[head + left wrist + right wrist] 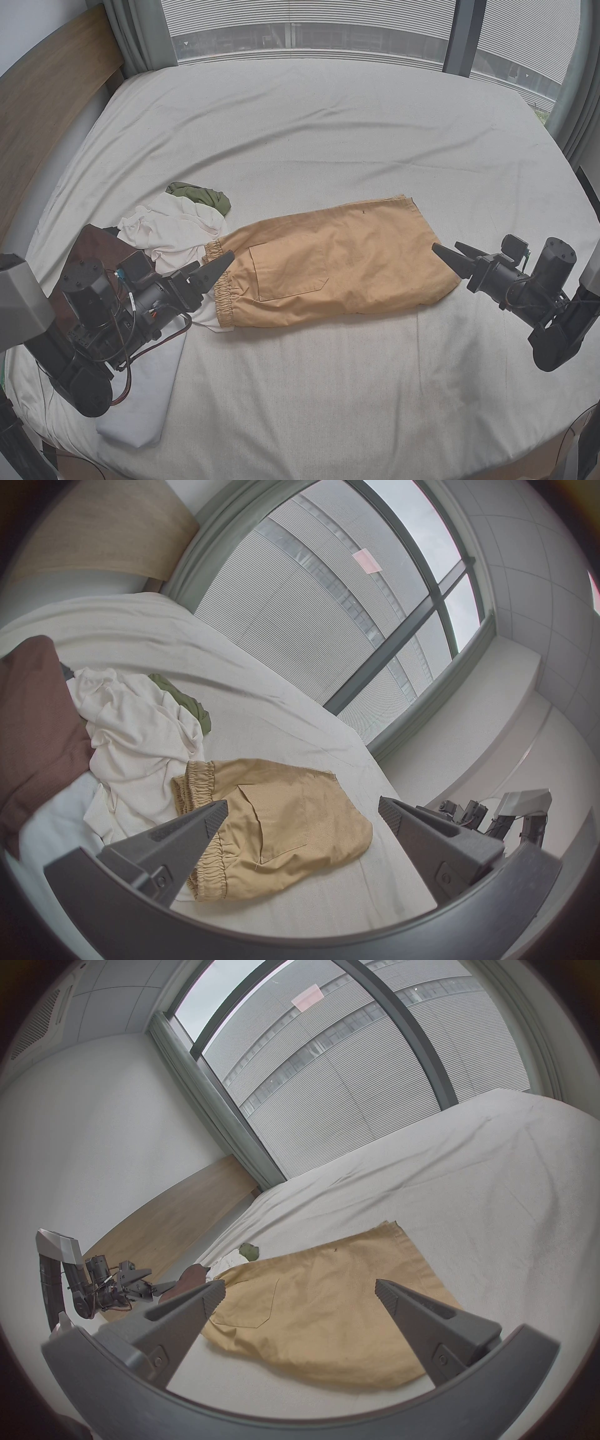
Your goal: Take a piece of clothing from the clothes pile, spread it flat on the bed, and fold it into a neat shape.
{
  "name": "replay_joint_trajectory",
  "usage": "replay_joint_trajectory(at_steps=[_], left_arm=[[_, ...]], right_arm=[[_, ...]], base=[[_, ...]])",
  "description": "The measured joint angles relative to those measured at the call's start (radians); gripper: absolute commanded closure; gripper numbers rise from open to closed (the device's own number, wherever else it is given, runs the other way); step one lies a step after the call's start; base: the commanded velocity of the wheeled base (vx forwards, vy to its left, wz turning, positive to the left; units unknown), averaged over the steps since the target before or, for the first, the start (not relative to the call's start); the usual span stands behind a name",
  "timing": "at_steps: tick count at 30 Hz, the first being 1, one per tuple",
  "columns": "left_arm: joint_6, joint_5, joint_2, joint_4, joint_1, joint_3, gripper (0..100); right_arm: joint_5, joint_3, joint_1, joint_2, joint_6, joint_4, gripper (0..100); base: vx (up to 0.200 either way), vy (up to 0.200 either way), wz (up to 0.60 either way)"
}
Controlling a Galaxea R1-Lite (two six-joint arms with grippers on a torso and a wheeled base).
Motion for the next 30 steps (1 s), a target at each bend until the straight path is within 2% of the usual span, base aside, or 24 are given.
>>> replay_joint_trajectory(at_steps=[6,30], left_arm=[[0.032,0.003,-0.004,0.000,-0.008,0.005,0],[0.034,0.006,0.017,0.000,0.002,0.019,0]], right_arm=[[-0.001,0.024,0.011,-0.013,-0.001,0.000,0],[-0.004,0.103,0.043,0.079,-0.028,0.003,0]], base=[[0.000,0.000,0.00],[0.000,0.000,0.00]])
